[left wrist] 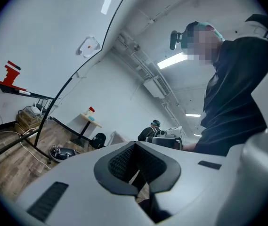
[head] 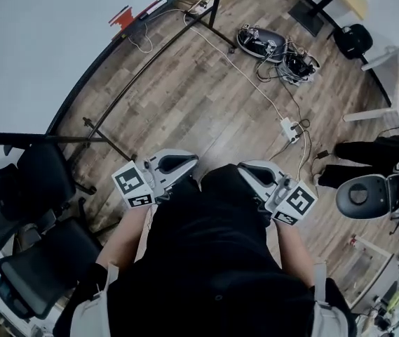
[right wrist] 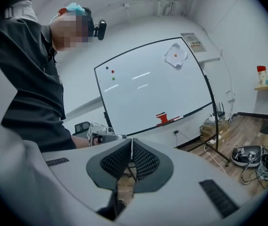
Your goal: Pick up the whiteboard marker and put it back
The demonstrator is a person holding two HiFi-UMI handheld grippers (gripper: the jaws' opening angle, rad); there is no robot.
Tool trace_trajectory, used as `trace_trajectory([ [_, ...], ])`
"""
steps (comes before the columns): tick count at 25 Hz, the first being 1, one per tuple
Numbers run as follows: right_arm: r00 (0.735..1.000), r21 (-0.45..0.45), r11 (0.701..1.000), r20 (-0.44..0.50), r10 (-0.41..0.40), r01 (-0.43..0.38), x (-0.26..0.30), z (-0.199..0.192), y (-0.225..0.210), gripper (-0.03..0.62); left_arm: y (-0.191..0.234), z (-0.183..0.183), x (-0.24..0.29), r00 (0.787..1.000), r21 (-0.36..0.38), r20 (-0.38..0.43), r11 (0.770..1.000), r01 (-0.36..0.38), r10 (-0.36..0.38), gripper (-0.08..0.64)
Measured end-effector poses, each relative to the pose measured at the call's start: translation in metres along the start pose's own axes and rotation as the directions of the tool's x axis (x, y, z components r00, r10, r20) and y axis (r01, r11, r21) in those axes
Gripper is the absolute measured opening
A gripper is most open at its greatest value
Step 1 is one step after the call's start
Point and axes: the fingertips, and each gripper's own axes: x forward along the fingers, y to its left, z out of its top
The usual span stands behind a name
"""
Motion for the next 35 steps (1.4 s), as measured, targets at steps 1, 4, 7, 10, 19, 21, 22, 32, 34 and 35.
trace_trajectory([
  [1,1.000,0.005,1.000,-0.002,0.001,-0.001,0.003,0.001,-0.009,0.020,0.008,0.003,0.001,1.000,-0.005,0.007,1.000,-0.010,0.010,0.011],
  [4,0.999,-0.016,0.999,-0.020,0.033,-0.034,0.018,0.005,-0.036,0.020,0.030,0.007,0.007,0.999,-0.017,0.008,0.999,-0.035,0.035,0.012],
  [7,0.996,-0.038,0.996,-0.017,0.083,-0.084,0.038,0.015,-0.066,0.020,0.052,0.010,0.018,0.998,-0.012,0.005,0.998,-0.062,0.063,0.012],
  [10,0.991,-0.056,0.989,-0.007,0.136,-0.136,0.050,0.034,-0.104,0.020,0.082,0.021,0.039,0.993,-0.023,0.017,0.993,-0.117,0.117,0.012],
  [19,0.866,-0.183,0.848,-0.044,0.498,-0.497,0.066,0.083,-0.174,0.020,0.155,0.067,0.117,0.942,-0.004,0.037,0.943,-0.332,0.332,0.012],
  [21,0.802,-0.204,0.776,-0.134,0.582,-0.597,0.065,0.077,-0.182,0.020,0.164,0.078,0.127,0.925,0.009,0.053,0.926,-0.378,0.377,0.011],
  [22,0.770,-0.205,0.742,-0.180,0.612,-0.638,0.066,0.074,-0.187,0.020,0.168,0.084,0.132,0.916,0.012,0.065,0.917,-0.398,0.397,0.012],
  [32,0.689,-0.158,0.672,-0.092,0.719,-0.723,0.112,0.117,-0.248,0.020,0.216,0.102,0.147,0.851,-0.037,0.058,0.853,-0.520,0.521,0.011],
  [34,0.697,-0.157,0.681,-0.106,0.709,-0.716,0.121,0.116,-0.258,0.020,0.226,0.107,0.150,0.856,-0.032,0.074,0.859,-0.511,0.512,0.011],
  [35,0.703,-0.161,0.685,-0.124,0.700,-0.710,0.127,0.115,-0.264,0.020,0.232,0.110,0.150,0.857,-0.029,0.087,0.861,-0.507,0.507,0.012],
])
